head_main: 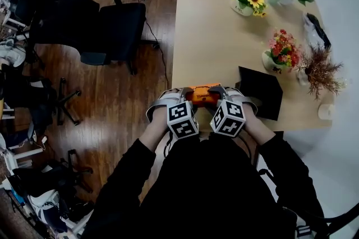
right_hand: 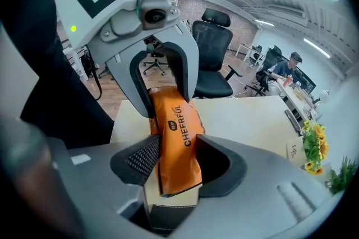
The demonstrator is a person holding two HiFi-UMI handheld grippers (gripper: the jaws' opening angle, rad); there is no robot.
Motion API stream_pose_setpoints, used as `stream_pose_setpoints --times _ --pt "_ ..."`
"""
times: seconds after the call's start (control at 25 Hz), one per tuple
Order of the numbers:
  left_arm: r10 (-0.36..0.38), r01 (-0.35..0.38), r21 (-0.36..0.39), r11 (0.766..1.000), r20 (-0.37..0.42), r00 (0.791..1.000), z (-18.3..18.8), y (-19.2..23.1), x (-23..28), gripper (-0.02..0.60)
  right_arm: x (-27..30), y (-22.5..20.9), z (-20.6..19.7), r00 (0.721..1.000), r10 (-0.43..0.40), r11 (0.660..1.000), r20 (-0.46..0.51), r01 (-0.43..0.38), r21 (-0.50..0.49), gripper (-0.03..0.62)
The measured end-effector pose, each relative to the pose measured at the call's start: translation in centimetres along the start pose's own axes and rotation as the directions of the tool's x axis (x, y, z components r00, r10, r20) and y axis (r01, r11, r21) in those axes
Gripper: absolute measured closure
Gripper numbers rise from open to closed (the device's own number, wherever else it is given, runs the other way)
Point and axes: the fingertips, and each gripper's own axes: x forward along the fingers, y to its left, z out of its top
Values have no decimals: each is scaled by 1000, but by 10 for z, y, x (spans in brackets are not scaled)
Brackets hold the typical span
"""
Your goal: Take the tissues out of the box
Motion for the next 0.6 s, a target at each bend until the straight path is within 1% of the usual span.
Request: stream_pose_setpoints --times 0.4,0.52,0.6 --pt "-14 14 -3 1000 -10 1000 -8 1 16 360 17 1 -6 999 13 1000 -30 -13 -2 393" --pt "-27 27 -15 1000 -1 1000 -11 -2 24 360 23 4 -10 998 22 1000 -52 -23 -6 392" --pt "-31 32 -35 999 20 999 -14 -4 30 358 26 5 -12 998 21 1000 -56 -22 -17 391"
